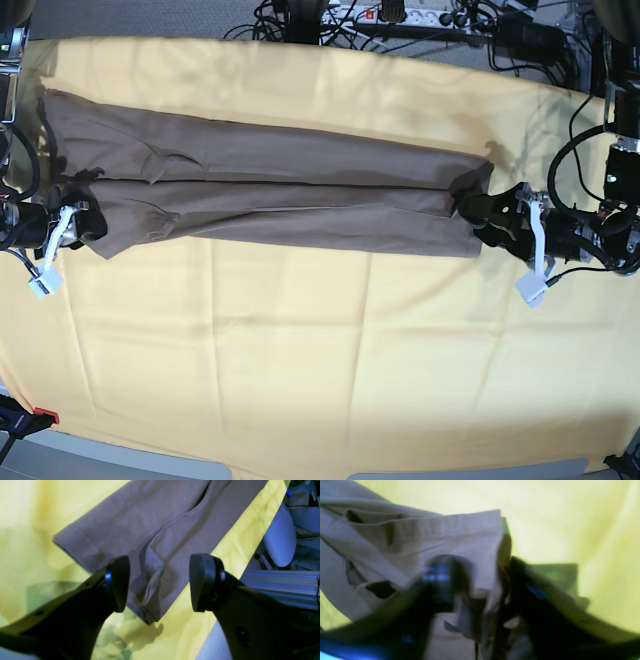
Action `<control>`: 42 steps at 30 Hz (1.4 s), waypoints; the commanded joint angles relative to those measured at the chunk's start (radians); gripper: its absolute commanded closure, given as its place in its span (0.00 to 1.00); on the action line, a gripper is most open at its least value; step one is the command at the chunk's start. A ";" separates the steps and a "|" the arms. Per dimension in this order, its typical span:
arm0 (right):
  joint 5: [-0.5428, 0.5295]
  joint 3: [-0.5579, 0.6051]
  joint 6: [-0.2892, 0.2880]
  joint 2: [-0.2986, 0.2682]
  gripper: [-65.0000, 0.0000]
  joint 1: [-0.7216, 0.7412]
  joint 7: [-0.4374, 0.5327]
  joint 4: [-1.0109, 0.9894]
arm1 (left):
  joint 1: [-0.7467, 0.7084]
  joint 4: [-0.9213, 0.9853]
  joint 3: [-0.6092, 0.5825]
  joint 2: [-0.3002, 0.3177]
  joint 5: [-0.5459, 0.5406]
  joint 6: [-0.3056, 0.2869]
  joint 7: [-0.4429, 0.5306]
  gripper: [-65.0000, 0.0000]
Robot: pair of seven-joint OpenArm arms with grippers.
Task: Fold the T-shirt properly
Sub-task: 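Release the hem and adjust the folded edge with both grippers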
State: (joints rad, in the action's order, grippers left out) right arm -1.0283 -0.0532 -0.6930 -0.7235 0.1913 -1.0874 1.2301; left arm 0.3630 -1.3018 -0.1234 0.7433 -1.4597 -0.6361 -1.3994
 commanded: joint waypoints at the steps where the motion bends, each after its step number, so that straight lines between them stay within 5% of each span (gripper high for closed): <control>1: -0.014 -0.011 -0.005 -0.031 0.80 0.025 0.030 0.013 | 0.025 -0.014 0.010 0.019 -0.024 0.001 0.003 0.40; 3: -0.023 -0.015 -0.005 -0.031 1.00 0.034 0.029 0.013 | 0.025 -0.014 0.010 0.019 -0.024 0.000 0.003 0.40; 15: -0.359 -0.027 -0.005 -0.061 1.00 -0.013 -0.216 0.135 | 0.025 -0.014 0.010 0.019 -0.024 -0.002 0.003 0.40; 27: -0.254 -0.027 -0.005 -0.088 1.00 -0.243 -0.228 0.389 | 0.025 -0.014 0.011 0.019 -0.024 -0.022 0.003 0.40; 38: -0.150 -0.026 -0.005 -0.127 1.00 -0.277 -0.309 0.404 | 0.046 -0.014 0.015 0.036 -0.024 -0.023 0.003 0.40; 39: -0.130 -0.026 -0.005 -0.123 0.98 -0.277 -0.309 0.404 | 0.051 -0.014 0.015 0.039 -0.024 -0.025 0.003 0.40; 42: -0.079 -0.026 -0.005 -0.123 0.72 -0.277 -0.309 0.404 | 0.071 -0.014 0.016 0.046 -0.024 -0.026 0.010 0.40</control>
State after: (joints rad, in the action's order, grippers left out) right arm -1.0958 -0.0673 -0.6933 -0.8177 -0.0994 -1.3998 1.6230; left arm 0.4042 -1.3018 -0.1226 0.7696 -1.4593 -0.6590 -1.4029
